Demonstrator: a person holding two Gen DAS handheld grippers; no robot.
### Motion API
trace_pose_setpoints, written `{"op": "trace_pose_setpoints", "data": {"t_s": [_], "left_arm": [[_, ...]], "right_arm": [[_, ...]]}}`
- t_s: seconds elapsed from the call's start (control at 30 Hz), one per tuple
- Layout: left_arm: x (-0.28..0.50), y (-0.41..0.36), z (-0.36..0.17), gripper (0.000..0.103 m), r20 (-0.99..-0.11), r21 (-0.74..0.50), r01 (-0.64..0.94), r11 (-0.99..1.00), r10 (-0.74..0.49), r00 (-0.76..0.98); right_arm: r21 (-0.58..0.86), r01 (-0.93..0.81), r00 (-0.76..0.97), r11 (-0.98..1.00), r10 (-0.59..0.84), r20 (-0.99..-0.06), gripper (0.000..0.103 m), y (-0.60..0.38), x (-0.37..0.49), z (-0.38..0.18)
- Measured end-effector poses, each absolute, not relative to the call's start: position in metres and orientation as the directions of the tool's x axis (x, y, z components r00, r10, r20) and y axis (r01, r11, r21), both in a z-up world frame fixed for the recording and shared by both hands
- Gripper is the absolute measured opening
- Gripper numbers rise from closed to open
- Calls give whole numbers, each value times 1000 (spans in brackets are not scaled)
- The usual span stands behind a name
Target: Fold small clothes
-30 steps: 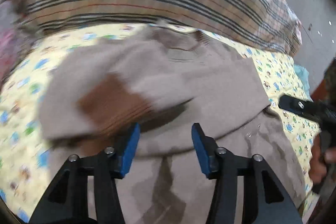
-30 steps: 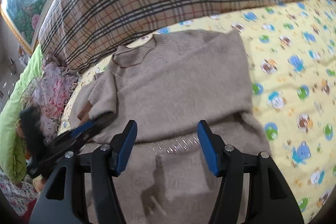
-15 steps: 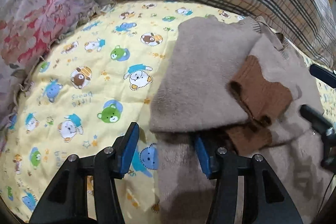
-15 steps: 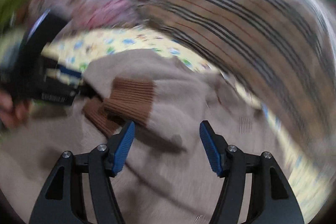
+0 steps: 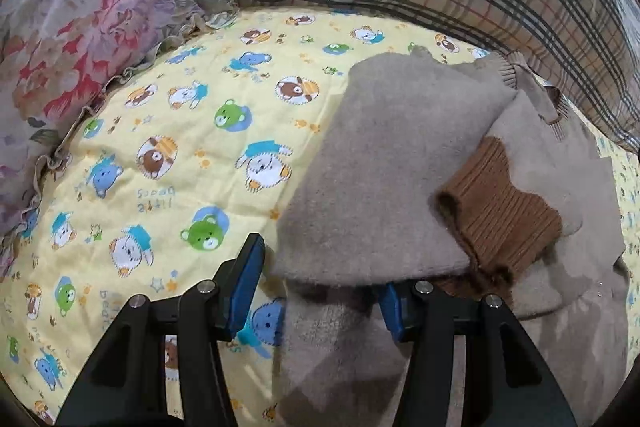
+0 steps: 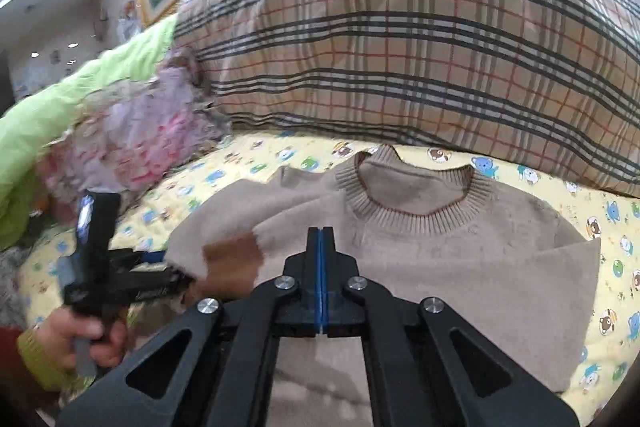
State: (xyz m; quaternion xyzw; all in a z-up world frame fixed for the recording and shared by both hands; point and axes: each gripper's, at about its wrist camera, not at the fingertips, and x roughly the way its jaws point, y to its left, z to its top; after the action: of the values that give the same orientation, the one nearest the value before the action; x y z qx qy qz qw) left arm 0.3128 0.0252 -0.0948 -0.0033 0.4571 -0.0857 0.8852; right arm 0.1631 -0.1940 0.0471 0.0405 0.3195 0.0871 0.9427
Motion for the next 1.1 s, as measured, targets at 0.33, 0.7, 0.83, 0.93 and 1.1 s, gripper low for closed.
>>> {"op": "trace_pose_setpoints", "data": {"t_s": [0.33, 0.7, 0.83, 0.93, 1.1], "left_arm": [[313, 29, -98, 56, -812, -85, 159, 984, -161, 562], [320, 29, -103, 58, -810, -95, 138, 986, -157, 565], [322, 28, -101, 58, -812, -98, 119, 988, -148, 565], [323, 24, -101, 58, -816, -77, 107, 991, -125, 565], [324, 21, -100, 58, -821, -75, 65, 995, -99, 562]], "right_arm": [[-238, -389, 717, 890, 130, -685, 71, -104, 169, -4], [-155, -365, 714, 918, 169, -680, 4, -106, 208, -13], [187, -196, 763, 963, 269, -587, 3, -173, 191, 18], [459, 23, 836, 888, 235, -495, 2, -257, 159, 25], [574, 325, 839, 751, 51, -542, 0, -342, 105, -15]]}}
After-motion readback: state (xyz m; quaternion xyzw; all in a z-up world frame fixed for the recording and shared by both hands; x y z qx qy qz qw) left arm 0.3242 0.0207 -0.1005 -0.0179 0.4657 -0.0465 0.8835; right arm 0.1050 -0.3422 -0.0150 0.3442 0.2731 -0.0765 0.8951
